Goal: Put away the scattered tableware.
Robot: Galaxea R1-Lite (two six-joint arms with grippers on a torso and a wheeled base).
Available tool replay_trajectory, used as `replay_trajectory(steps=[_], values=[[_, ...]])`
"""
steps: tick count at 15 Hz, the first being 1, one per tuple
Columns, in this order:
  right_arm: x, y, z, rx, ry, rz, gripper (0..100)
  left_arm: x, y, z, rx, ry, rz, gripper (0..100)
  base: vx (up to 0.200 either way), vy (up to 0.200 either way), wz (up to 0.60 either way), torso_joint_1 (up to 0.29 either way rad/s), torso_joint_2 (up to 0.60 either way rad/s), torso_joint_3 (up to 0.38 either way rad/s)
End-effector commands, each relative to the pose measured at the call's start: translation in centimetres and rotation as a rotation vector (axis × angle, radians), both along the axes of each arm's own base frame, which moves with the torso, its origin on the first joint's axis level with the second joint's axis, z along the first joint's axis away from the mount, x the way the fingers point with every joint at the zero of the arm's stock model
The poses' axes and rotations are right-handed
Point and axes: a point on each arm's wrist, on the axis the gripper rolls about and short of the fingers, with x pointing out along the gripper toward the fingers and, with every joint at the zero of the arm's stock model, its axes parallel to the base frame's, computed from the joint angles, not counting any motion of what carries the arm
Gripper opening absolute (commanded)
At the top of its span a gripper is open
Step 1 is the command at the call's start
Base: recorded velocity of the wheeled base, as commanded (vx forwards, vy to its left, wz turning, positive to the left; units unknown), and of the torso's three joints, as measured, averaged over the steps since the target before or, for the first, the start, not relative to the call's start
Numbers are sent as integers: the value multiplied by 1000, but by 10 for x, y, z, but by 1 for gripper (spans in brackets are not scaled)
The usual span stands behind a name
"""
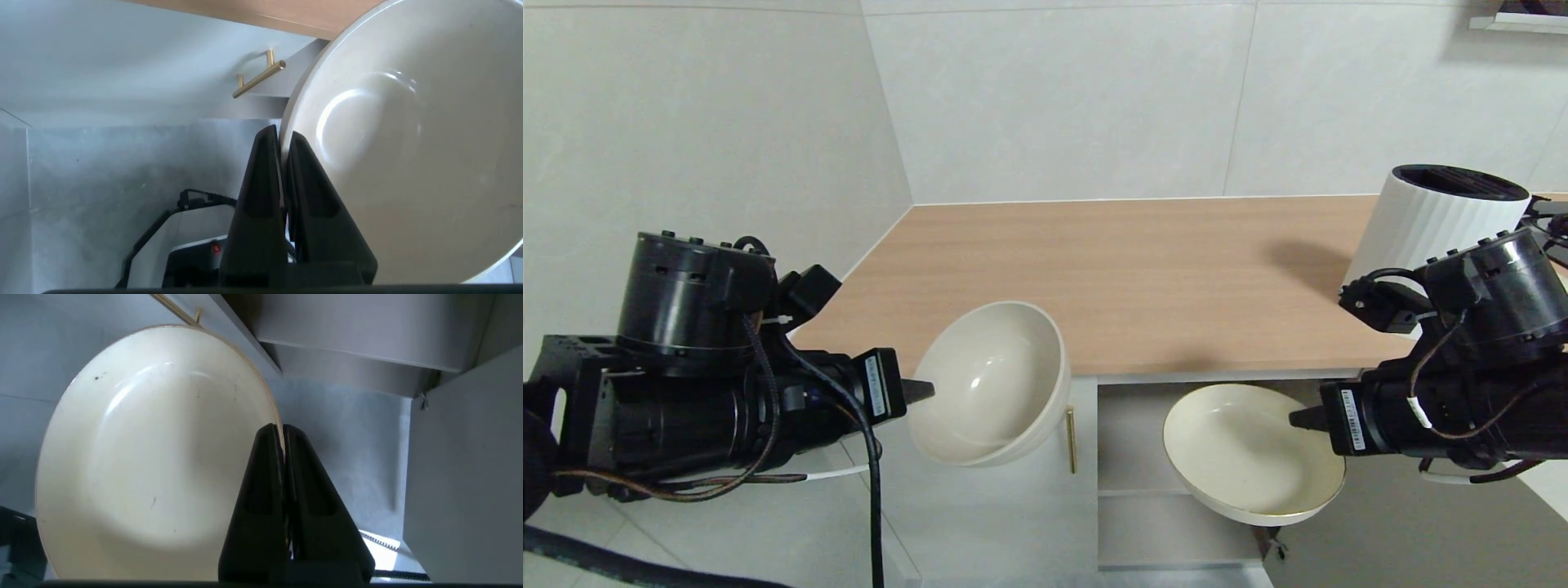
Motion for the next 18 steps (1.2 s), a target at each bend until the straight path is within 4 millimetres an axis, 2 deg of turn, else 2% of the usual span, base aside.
replay_trajectory(steps=[1,6,18], values=[[1,1,-1,-3,5,1,0,1,0,-1,1,3,0,0,0,0,0,0,0,0],[2,1,-3,-5,9,1,0,1,0,-1,2,4,0,0,0,0,0,-18,47,27],[3,2,-5,-10,17,1,0,2,-1,-3,4,10,0,0,0,0,0,-181,455,273]])
